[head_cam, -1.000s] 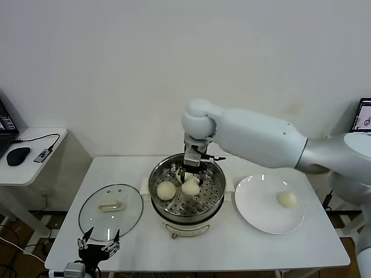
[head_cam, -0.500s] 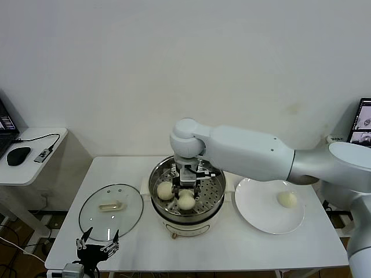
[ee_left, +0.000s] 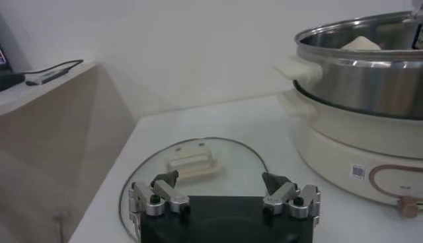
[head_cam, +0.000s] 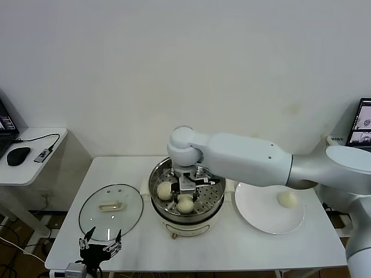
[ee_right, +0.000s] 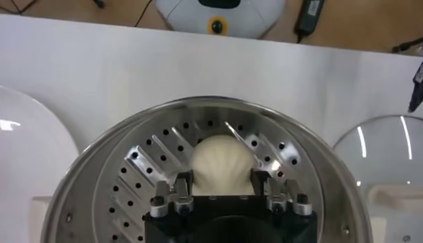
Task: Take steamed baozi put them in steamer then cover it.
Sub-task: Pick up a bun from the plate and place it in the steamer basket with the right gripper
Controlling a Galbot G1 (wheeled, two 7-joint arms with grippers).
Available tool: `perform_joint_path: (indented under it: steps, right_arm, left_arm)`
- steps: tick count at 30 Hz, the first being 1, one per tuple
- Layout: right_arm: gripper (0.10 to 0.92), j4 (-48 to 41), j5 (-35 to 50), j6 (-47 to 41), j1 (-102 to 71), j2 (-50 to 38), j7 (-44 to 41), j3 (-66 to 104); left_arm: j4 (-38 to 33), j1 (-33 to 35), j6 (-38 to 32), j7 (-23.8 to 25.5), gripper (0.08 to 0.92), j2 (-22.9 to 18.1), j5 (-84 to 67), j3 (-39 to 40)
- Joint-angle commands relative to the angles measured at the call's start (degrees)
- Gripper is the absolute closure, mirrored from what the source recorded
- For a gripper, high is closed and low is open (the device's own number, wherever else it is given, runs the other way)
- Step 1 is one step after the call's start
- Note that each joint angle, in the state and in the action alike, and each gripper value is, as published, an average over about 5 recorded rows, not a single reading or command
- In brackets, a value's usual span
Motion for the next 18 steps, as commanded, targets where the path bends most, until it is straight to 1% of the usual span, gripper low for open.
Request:
perform_joint_path:
  steps: [1,6,9,13,16,18]
  right_arm:
    - [0.432,1.9,-0.5,-2.7,-0.2,-1.1,1.7,0.5]
    - [0.289,4.4,0.3,-5.1,1.0,-3.6,2.1,3.4]
    - [0.226,6.9,-0.3,-6.1,2.3,-7.2,2.3,6.7]
    - [0.204,9.5,1.3,-9.1,5.7,-14.4,2.3,9.7]
    - [0.203,8.7,6.1,-13.6,9.5,-19.7,2.8,10.6]
    - [0.202,6.9,10.9,-17.2,11.0,-22.7,3.4,10.8]
  left_arm:
    - [0.1,0.1,0.0,0.0,0.177,0.2,0.0,0.0]
    - [0.0,0.3,0.0,0.0,0.177,0.1,0.1,0.2]
    - [-0.5,0.4,-0.1,-0.2,0.177,0.2,-0.1,0.2]
    - [-1.0,0.4,-0.1,-0.1,0.177,0.7,-0.3,0.3]
    - [-1.0,0.1,0.0,0.0,0.177,0.8,-0.4,0.6]
    - [-0.8,-0.2,0.0,0.1,0.177,0.9,-0.4,0.9]
